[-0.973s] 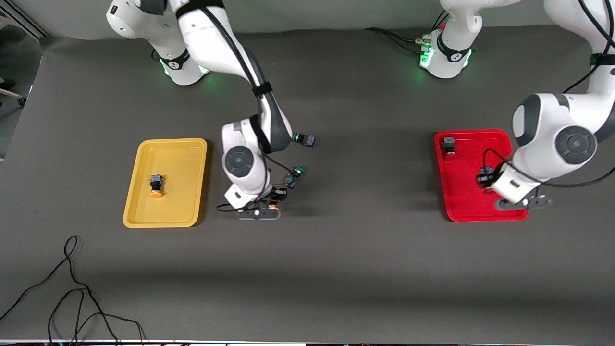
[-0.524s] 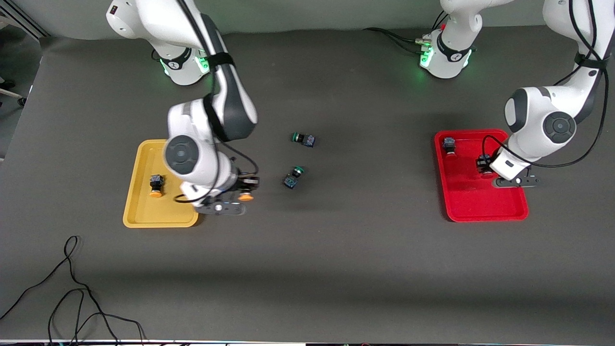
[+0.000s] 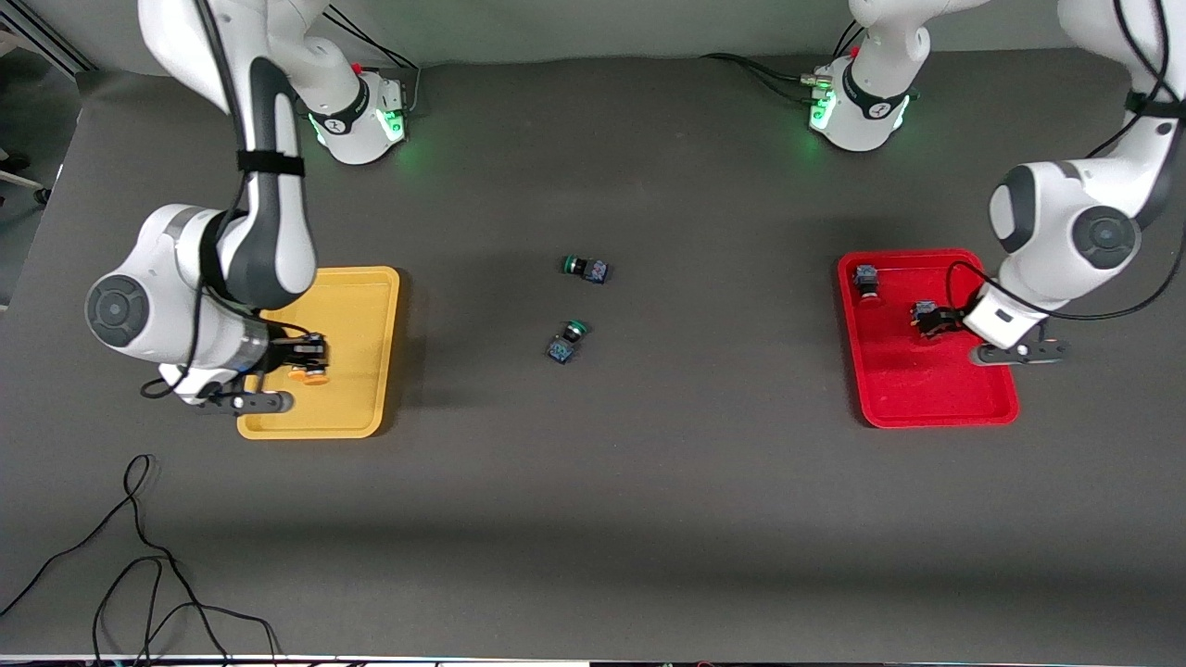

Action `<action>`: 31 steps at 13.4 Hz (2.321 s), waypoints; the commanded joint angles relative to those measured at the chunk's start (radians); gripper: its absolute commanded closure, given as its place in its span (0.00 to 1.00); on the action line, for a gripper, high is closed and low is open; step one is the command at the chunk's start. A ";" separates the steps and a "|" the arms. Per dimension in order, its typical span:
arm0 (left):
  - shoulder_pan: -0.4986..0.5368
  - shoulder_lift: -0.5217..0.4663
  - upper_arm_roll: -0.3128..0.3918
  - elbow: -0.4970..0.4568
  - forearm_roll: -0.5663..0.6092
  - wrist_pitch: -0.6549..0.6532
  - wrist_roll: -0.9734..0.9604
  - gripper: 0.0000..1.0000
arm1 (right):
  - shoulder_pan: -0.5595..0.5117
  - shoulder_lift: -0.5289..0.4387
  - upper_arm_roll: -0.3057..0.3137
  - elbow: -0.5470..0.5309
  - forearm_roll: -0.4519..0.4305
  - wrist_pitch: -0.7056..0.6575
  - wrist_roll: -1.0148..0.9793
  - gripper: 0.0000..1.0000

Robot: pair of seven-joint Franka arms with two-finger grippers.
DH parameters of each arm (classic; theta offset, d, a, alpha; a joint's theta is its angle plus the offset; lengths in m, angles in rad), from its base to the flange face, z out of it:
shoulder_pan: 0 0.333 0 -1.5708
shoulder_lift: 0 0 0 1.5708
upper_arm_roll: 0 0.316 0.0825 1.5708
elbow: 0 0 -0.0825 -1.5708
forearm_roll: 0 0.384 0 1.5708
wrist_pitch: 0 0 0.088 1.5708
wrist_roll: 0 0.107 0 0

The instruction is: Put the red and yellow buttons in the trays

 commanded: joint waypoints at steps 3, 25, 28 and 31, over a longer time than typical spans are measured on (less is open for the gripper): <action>-0.005 -0.029 -0.019 0.445 -0.007 -0.485 0.046 0.00 | 0.027 0.098 0.045 -0.128 0.205 0.156 -0.151 0.73; -0.124 -0.222 -0.025 0.579 -0.090 -0.766 -0.032 0.00 | 0.056 0.005 -0.179 0.340 -0.015 -0.424 0.077 0.00; -0.127 -0.219 -0.025 0.578 -0.090 -0.768 -0.032 0.00 | -0.094 -0.182 0.061 0.338 -0.203 -0.421 0.227 0.00; -0.127 -0.216 -0.027 0.579 -0.091 -0.768 -0.032 0.00 | -0.474 -0.340 0.510 0.325 -0.385 -0.421 0.350 0.00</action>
